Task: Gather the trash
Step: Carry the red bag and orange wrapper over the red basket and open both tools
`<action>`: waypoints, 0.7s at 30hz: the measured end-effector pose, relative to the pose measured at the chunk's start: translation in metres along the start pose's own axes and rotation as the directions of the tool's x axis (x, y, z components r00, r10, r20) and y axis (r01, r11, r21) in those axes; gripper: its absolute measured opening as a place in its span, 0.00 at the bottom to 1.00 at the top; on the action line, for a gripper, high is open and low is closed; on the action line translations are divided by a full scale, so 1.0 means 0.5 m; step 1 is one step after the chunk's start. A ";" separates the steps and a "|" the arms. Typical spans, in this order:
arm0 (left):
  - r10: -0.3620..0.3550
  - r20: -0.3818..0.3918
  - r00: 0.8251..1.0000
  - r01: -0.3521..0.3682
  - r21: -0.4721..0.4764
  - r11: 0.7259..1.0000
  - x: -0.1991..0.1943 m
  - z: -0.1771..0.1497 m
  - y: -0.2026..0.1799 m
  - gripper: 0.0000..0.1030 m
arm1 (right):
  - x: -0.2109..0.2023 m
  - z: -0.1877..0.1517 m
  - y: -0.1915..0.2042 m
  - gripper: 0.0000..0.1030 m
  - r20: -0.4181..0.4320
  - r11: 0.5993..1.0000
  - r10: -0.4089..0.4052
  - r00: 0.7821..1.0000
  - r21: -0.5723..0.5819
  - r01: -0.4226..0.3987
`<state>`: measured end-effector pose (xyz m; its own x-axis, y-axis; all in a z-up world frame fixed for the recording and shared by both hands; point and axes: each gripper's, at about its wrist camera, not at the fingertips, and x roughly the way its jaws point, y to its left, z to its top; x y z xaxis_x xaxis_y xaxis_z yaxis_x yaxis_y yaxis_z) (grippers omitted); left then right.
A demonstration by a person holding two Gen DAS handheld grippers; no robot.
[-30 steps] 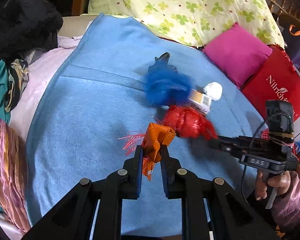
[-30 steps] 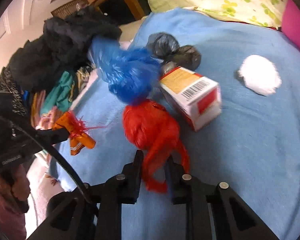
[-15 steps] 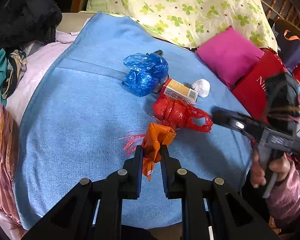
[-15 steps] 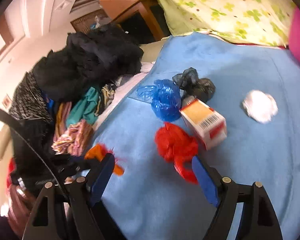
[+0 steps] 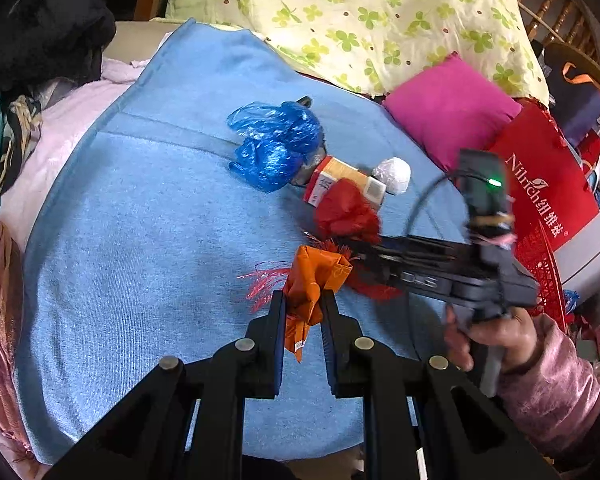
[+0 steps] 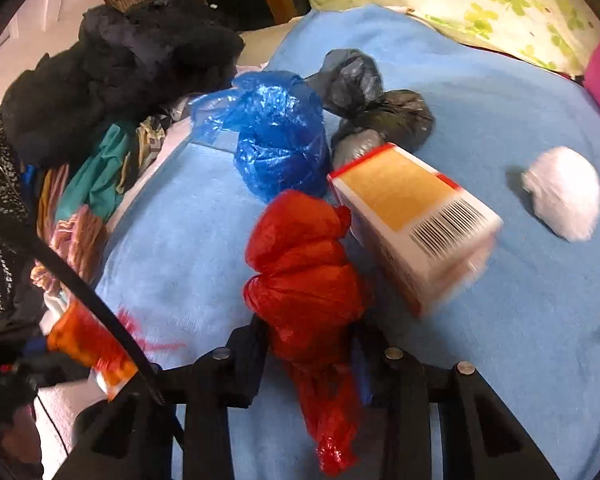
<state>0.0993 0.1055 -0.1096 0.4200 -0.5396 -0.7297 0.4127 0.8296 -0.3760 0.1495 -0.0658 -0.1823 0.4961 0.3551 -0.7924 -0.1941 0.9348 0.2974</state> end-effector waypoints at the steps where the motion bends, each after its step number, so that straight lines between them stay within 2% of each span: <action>1: -0.002 0.002 1.000 0.002 0.004 1.000 -0.003 0.001 -0.006 0.17 | -0.013 -0.006 -0.002 0.37 0.012 1.000 0.007 1.000 0.003 -0.007; 3: -0.006 0.011 1.000 0.006 0.021 1.000 -0.017 0.002 -0.025 0.17 | -0.065 -0.023 -0.007 0.37 0.059 0.999 0.035 0.998 0.011 -0.036; 9: -0.023 0.048 0.999 0.018 0.105 0.994 -0.058 0.014 -0.120 0.17 | -0.240 -0.067 -0.020 0.37 0.205 0.999 0.035 0.978 0.013 -0.039; 13: -0.052 0.066 0.996 0.041 0.163 0.986 -0.076 0.028 -0.195 0.17 | -0.383 -0.106 -0.044 0.37 0.310 0.999 0.015 0.951 0.027 -0.025; 21: -0.139 0.096 0.986 0.104 0.305 0.947 -0.104 0.059 -0.378 0.17 | -0.600 -0.177 -0.078 0.37 0.440 0.996 -0.086 0.894 0.073 0.060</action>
<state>0.0233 -0.0275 0.0165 0.4340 -0.6609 -0.6122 0.6809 0.6856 -0.2575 -0.0665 -0.2091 -0.0034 0.8325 0.2396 -0.4995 -0.1017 0.9524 0.2874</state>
